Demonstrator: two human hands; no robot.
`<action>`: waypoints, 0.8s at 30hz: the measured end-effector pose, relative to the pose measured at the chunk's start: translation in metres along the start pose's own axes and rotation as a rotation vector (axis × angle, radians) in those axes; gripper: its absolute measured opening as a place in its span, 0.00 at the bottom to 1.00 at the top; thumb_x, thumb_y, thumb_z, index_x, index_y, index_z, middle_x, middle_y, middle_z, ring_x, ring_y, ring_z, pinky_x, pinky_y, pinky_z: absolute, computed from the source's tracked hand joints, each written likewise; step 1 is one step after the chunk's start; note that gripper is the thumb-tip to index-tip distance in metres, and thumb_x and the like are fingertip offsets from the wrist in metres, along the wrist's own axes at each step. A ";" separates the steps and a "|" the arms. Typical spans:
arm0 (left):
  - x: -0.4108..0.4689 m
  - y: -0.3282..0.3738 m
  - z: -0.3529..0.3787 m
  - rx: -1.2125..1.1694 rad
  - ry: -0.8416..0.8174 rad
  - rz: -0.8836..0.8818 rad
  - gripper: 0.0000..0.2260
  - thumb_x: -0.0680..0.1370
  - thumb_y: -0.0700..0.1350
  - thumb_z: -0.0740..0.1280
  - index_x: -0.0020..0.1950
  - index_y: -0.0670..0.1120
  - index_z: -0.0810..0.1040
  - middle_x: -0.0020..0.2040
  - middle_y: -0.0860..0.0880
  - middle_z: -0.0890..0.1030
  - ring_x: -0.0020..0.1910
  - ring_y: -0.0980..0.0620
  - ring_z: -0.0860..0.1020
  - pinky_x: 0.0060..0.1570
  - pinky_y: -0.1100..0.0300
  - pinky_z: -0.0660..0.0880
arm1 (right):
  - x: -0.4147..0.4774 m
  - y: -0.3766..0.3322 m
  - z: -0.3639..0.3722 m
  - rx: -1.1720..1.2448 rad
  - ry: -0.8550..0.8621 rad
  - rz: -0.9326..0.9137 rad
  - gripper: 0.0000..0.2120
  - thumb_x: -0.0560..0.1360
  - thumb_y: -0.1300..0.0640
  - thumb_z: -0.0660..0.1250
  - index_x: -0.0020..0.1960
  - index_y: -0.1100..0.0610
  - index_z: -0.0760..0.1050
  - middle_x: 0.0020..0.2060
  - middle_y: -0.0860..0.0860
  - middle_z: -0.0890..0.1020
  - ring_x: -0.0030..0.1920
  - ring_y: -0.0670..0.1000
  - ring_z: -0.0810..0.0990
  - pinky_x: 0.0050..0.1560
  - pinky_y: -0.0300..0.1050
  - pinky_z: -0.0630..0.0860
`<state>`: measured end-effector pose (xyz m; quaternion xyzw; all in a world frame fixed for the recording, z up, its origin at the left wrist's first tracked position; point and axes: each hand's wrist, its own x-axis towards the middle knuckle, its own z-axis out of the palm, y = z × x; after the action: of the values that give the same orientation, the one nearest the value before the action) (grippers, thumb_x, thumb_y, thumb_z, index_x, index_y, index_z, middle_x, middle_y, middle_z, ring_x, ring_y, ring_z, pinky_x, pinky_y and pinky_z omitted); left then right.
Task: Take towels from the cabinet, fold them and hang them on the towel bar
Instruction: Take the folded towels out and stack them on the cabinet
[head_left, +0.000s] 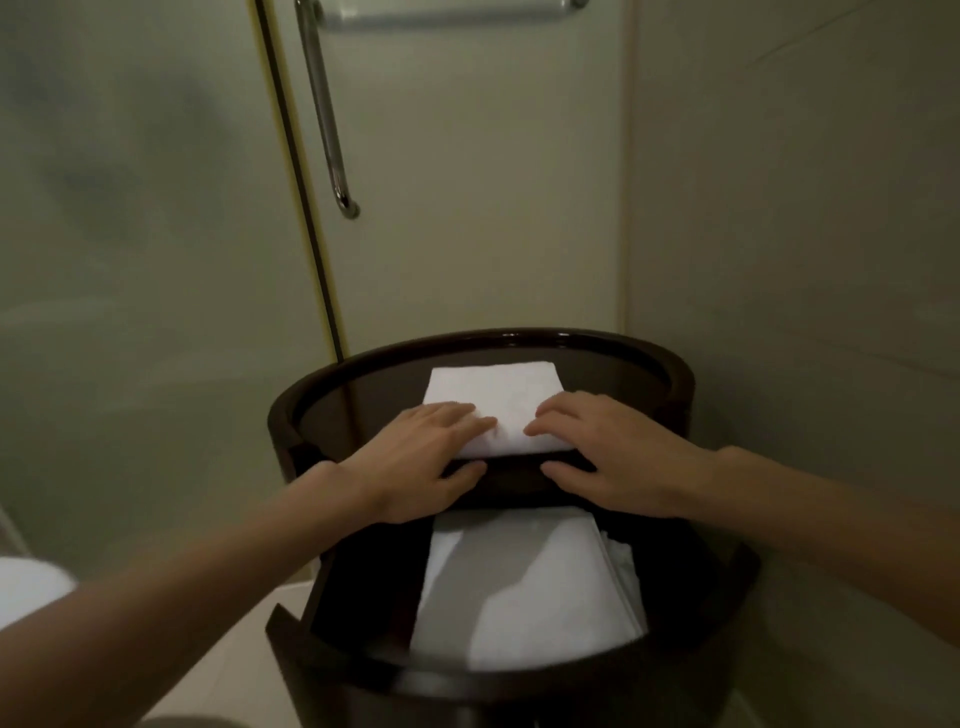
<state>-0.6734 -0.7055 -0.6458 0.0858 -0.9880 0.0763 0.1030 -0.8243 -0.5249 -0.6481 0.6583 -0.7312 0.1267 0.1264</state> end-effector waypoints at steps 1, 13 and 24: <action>-0.006 0.003 -0.001 0.001 0.021 0.031 0.24 0.78 0.56 0.55 0.73 0.51 0.66 0.73 0.46 0.67 0.71 0.47 0.65 0.71 0.52 0.61 | -0.005 -0.004 0.000 0.063 0.001 -0.008 0.18 0.78 0.49 0.63 0.66 0.50 0.72 0.61 0.48 0.74 0.59 0.48 0.74 0.61 0.47 0.73; -0.055 0.037 0.031 -0.163 -0.347 0.013 0.26 0.71 0.67 0.64 0.67 0.60 0.72 0.64 0.57 0.74 0.60 0.56 0.73 0.61 0.54 0.73 | -0.034 -0.042 0.018 0.085 -0.622 0.004 0.24 0.75 0.42 0.67 0.67 0.51 0.73 0.62 0.47 0.76 0.61 0.48 0.74 0.60 0.41 0.71; -0.043 0.063 0.039 -0.045 -0.550 0.014 0.33 0.78 0.54 0.63 0.78 0.53 0.50 0.76 0.46 0.59 0.74 0.45 0.61 0.71 0.54 0.59 | -0.025 -0.033 0.030 -0.083 -0.737 0.064 0.26 0.74 0.39 0.66 0.66 0.52 0.69 0.61 0.51 0.74 0.56 0.53 0.74 0.61 0.53 0.73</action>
<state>-0.6515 -0.6447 -0.7014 0.0943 -0.9809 0.0288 -0.1676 -0.7897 -0.5152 -0.6845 0.6308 -0.7523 -0.1447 -0.1231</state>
